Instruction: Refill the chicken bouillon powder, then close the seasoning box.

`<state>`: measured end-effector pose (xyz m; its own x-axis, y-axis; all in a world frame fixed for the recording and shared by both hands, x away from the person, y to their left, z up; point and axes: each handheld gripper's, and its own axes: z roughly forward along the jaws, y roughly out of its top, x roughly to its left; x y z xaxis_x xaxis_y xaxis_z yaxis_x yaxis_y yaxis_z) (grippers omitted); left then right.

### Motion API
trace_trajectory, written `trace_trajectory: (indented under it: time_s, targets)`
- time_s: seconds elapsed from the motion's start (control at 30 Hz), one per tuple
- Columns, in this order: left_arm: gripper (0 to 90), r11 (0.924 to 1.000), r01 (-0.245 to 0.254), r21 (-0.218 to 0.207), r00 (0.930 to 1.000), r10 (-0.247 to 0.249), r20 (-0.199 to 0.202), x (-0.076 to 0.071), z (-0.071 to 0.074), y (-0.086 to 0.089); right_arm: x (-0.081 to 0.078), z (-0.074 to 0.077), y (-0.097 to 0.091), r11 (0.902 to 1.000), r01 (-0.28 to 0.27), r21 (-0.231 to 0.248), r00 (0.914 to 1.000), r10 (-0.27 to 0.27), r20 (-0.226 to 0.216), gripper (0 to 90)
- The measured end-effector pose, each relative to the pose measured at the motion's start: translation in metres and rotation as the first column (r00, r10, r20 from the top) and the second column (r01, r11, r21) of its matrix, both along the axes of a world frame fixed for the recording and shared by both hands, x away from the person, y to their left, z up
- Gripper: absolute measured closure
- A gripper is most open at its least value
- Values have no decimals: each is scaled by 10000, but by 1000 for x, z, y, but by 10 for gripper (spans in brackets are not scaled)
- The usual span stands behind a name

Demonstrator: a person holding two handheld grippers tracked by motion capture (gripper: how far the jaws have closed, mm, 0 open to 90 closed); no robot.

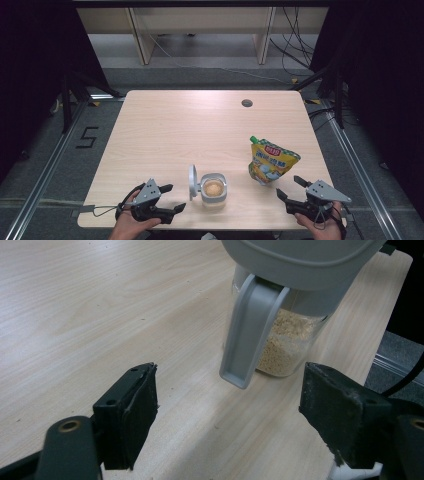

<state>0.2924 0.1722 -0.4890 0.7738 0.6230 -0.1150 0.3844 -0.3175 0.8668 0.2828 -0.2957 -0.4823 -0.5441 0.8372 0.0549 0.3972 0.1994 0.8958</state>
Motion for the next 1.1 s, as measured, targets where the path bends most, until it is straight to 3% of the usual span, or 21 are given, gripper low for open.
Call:
trace_trajectory:
  time_s: [0.03, 0.07, 0.1, 0.2, 0.27, 0.33, 0.4, 0.47, 0.53, 0.63, 0.7, 0.77, 0.8, 0.83, 0.9, 0.93, 1.0, 1.07, 1.1]
  targets:
    - [226, 9999, -18, -155, 10000, 17, -59, 0, 0, 0, 1, -1, -1, 9993, -255, -267, 9995, 259, 164, 224]
    - [226, 9999, -44, -119, 10000, 44, -9, 0, 2, 2, -3, 0, 1, 9998, -81, -185, 10000, 81, 0, 222]
    - [226, 9998, -110, -192, 9999, 109, -24, 0, 3, 3, -3, -1, 1, 9989, -254, -406, 9996, 259, 122, 216]
    - [226, 9998, -103, -161, 9999, 104, 67, 0, 6, 5, -8, -2, 4, 9989, -316, -350, 9993, 309, -200, 212]
    - [227, 9999, -104, -93, 9999, 104, 16, 0, 8, 6, -9, -3, 4, 9970, -451, -632, 9987, 435, -259, 204]
    - [228, 9999, -92, 102, 9999, 91, 119, 1, 9, 8, -11, -5, 7, 9960, -646, -624, 9973, 622, -394, 210]
    - [230, 9997, -237, -113, 9997, 236, -72, 0, 11, 7, -14, -6, 10, 9965, -569, -620, 9963, 527, -673, 210]
    - [232, 9994, -281, -205, 9995, 278, -142, -1, 13, 7, -14, -6, 10, 9928, -761, -921, 9959, 711, -561, 210]
    - [246, 9993, -259, -281, 9996, 254, -154, -2, 16, 7, -17, -6, 13, 9940, -777, -769, 9940, 713, -827, 210]
    - [277, 9990, -245, -376, 9997, 243, -61, -3, 20, 6, -15, -6, 12, 9899, -979, -1024, 9933, 908, -720, 210]
    - [353, 9991, -135, -395, 9996, 145, 244, -2, 22, 7, -15, -7, 13, 9886, -1032, -1100, 9926, 952, -758, 212]
    - [455, 9985, -134, -538, 9996, 147, 246, -4, 25, 7, -15, -8, 13, 9854, -1227, -1180, 9907, 1145, -741, 215]
    - [502, 9984, -49, -562, 9993, 69, 362, -4, 26, 7, -17, -7, 15, 9892, -1017, -1059, 9914, 920, -930, 216]
    - [536, 9982, -158, -580, 9995, 174, 274, -5, 27, 6, -16, -7, 14, 9858, -1175, -1197, 9906, 1080, -835, 216]
    - [637, 9987, 91, -500, 9984, -63, 555, -4, 28, 6, -14, -8, 14, 9834, -1304, -1260, 9899, 1221, -714, 219]
    - [682, 9983, -11, -582, 9983, 45, 582, -5, 28, 4, -14, -8, 15, 9827, -1315, -1303, 9900, 1235, -678, 220]
    - [772, 9995, 85, -299, 9970, -62, 768, -5, 30, 4, -15, -8, 16, 9824, -1301, -1338, 9899, 1210, -741, 222]
    - [837, 9991, 32, -431, 9971, 1, 763, -5, 30, 3, -15, -8, 17, 9832, -1319, -1258, 9888, 1216, -865, 224]
    - [865, 9989, 58, -460, 9968, -21, 794, -4, 30, 3, -15, -7, 17, 9806, -1297, -1473, 9905, 1212, -654, 226]
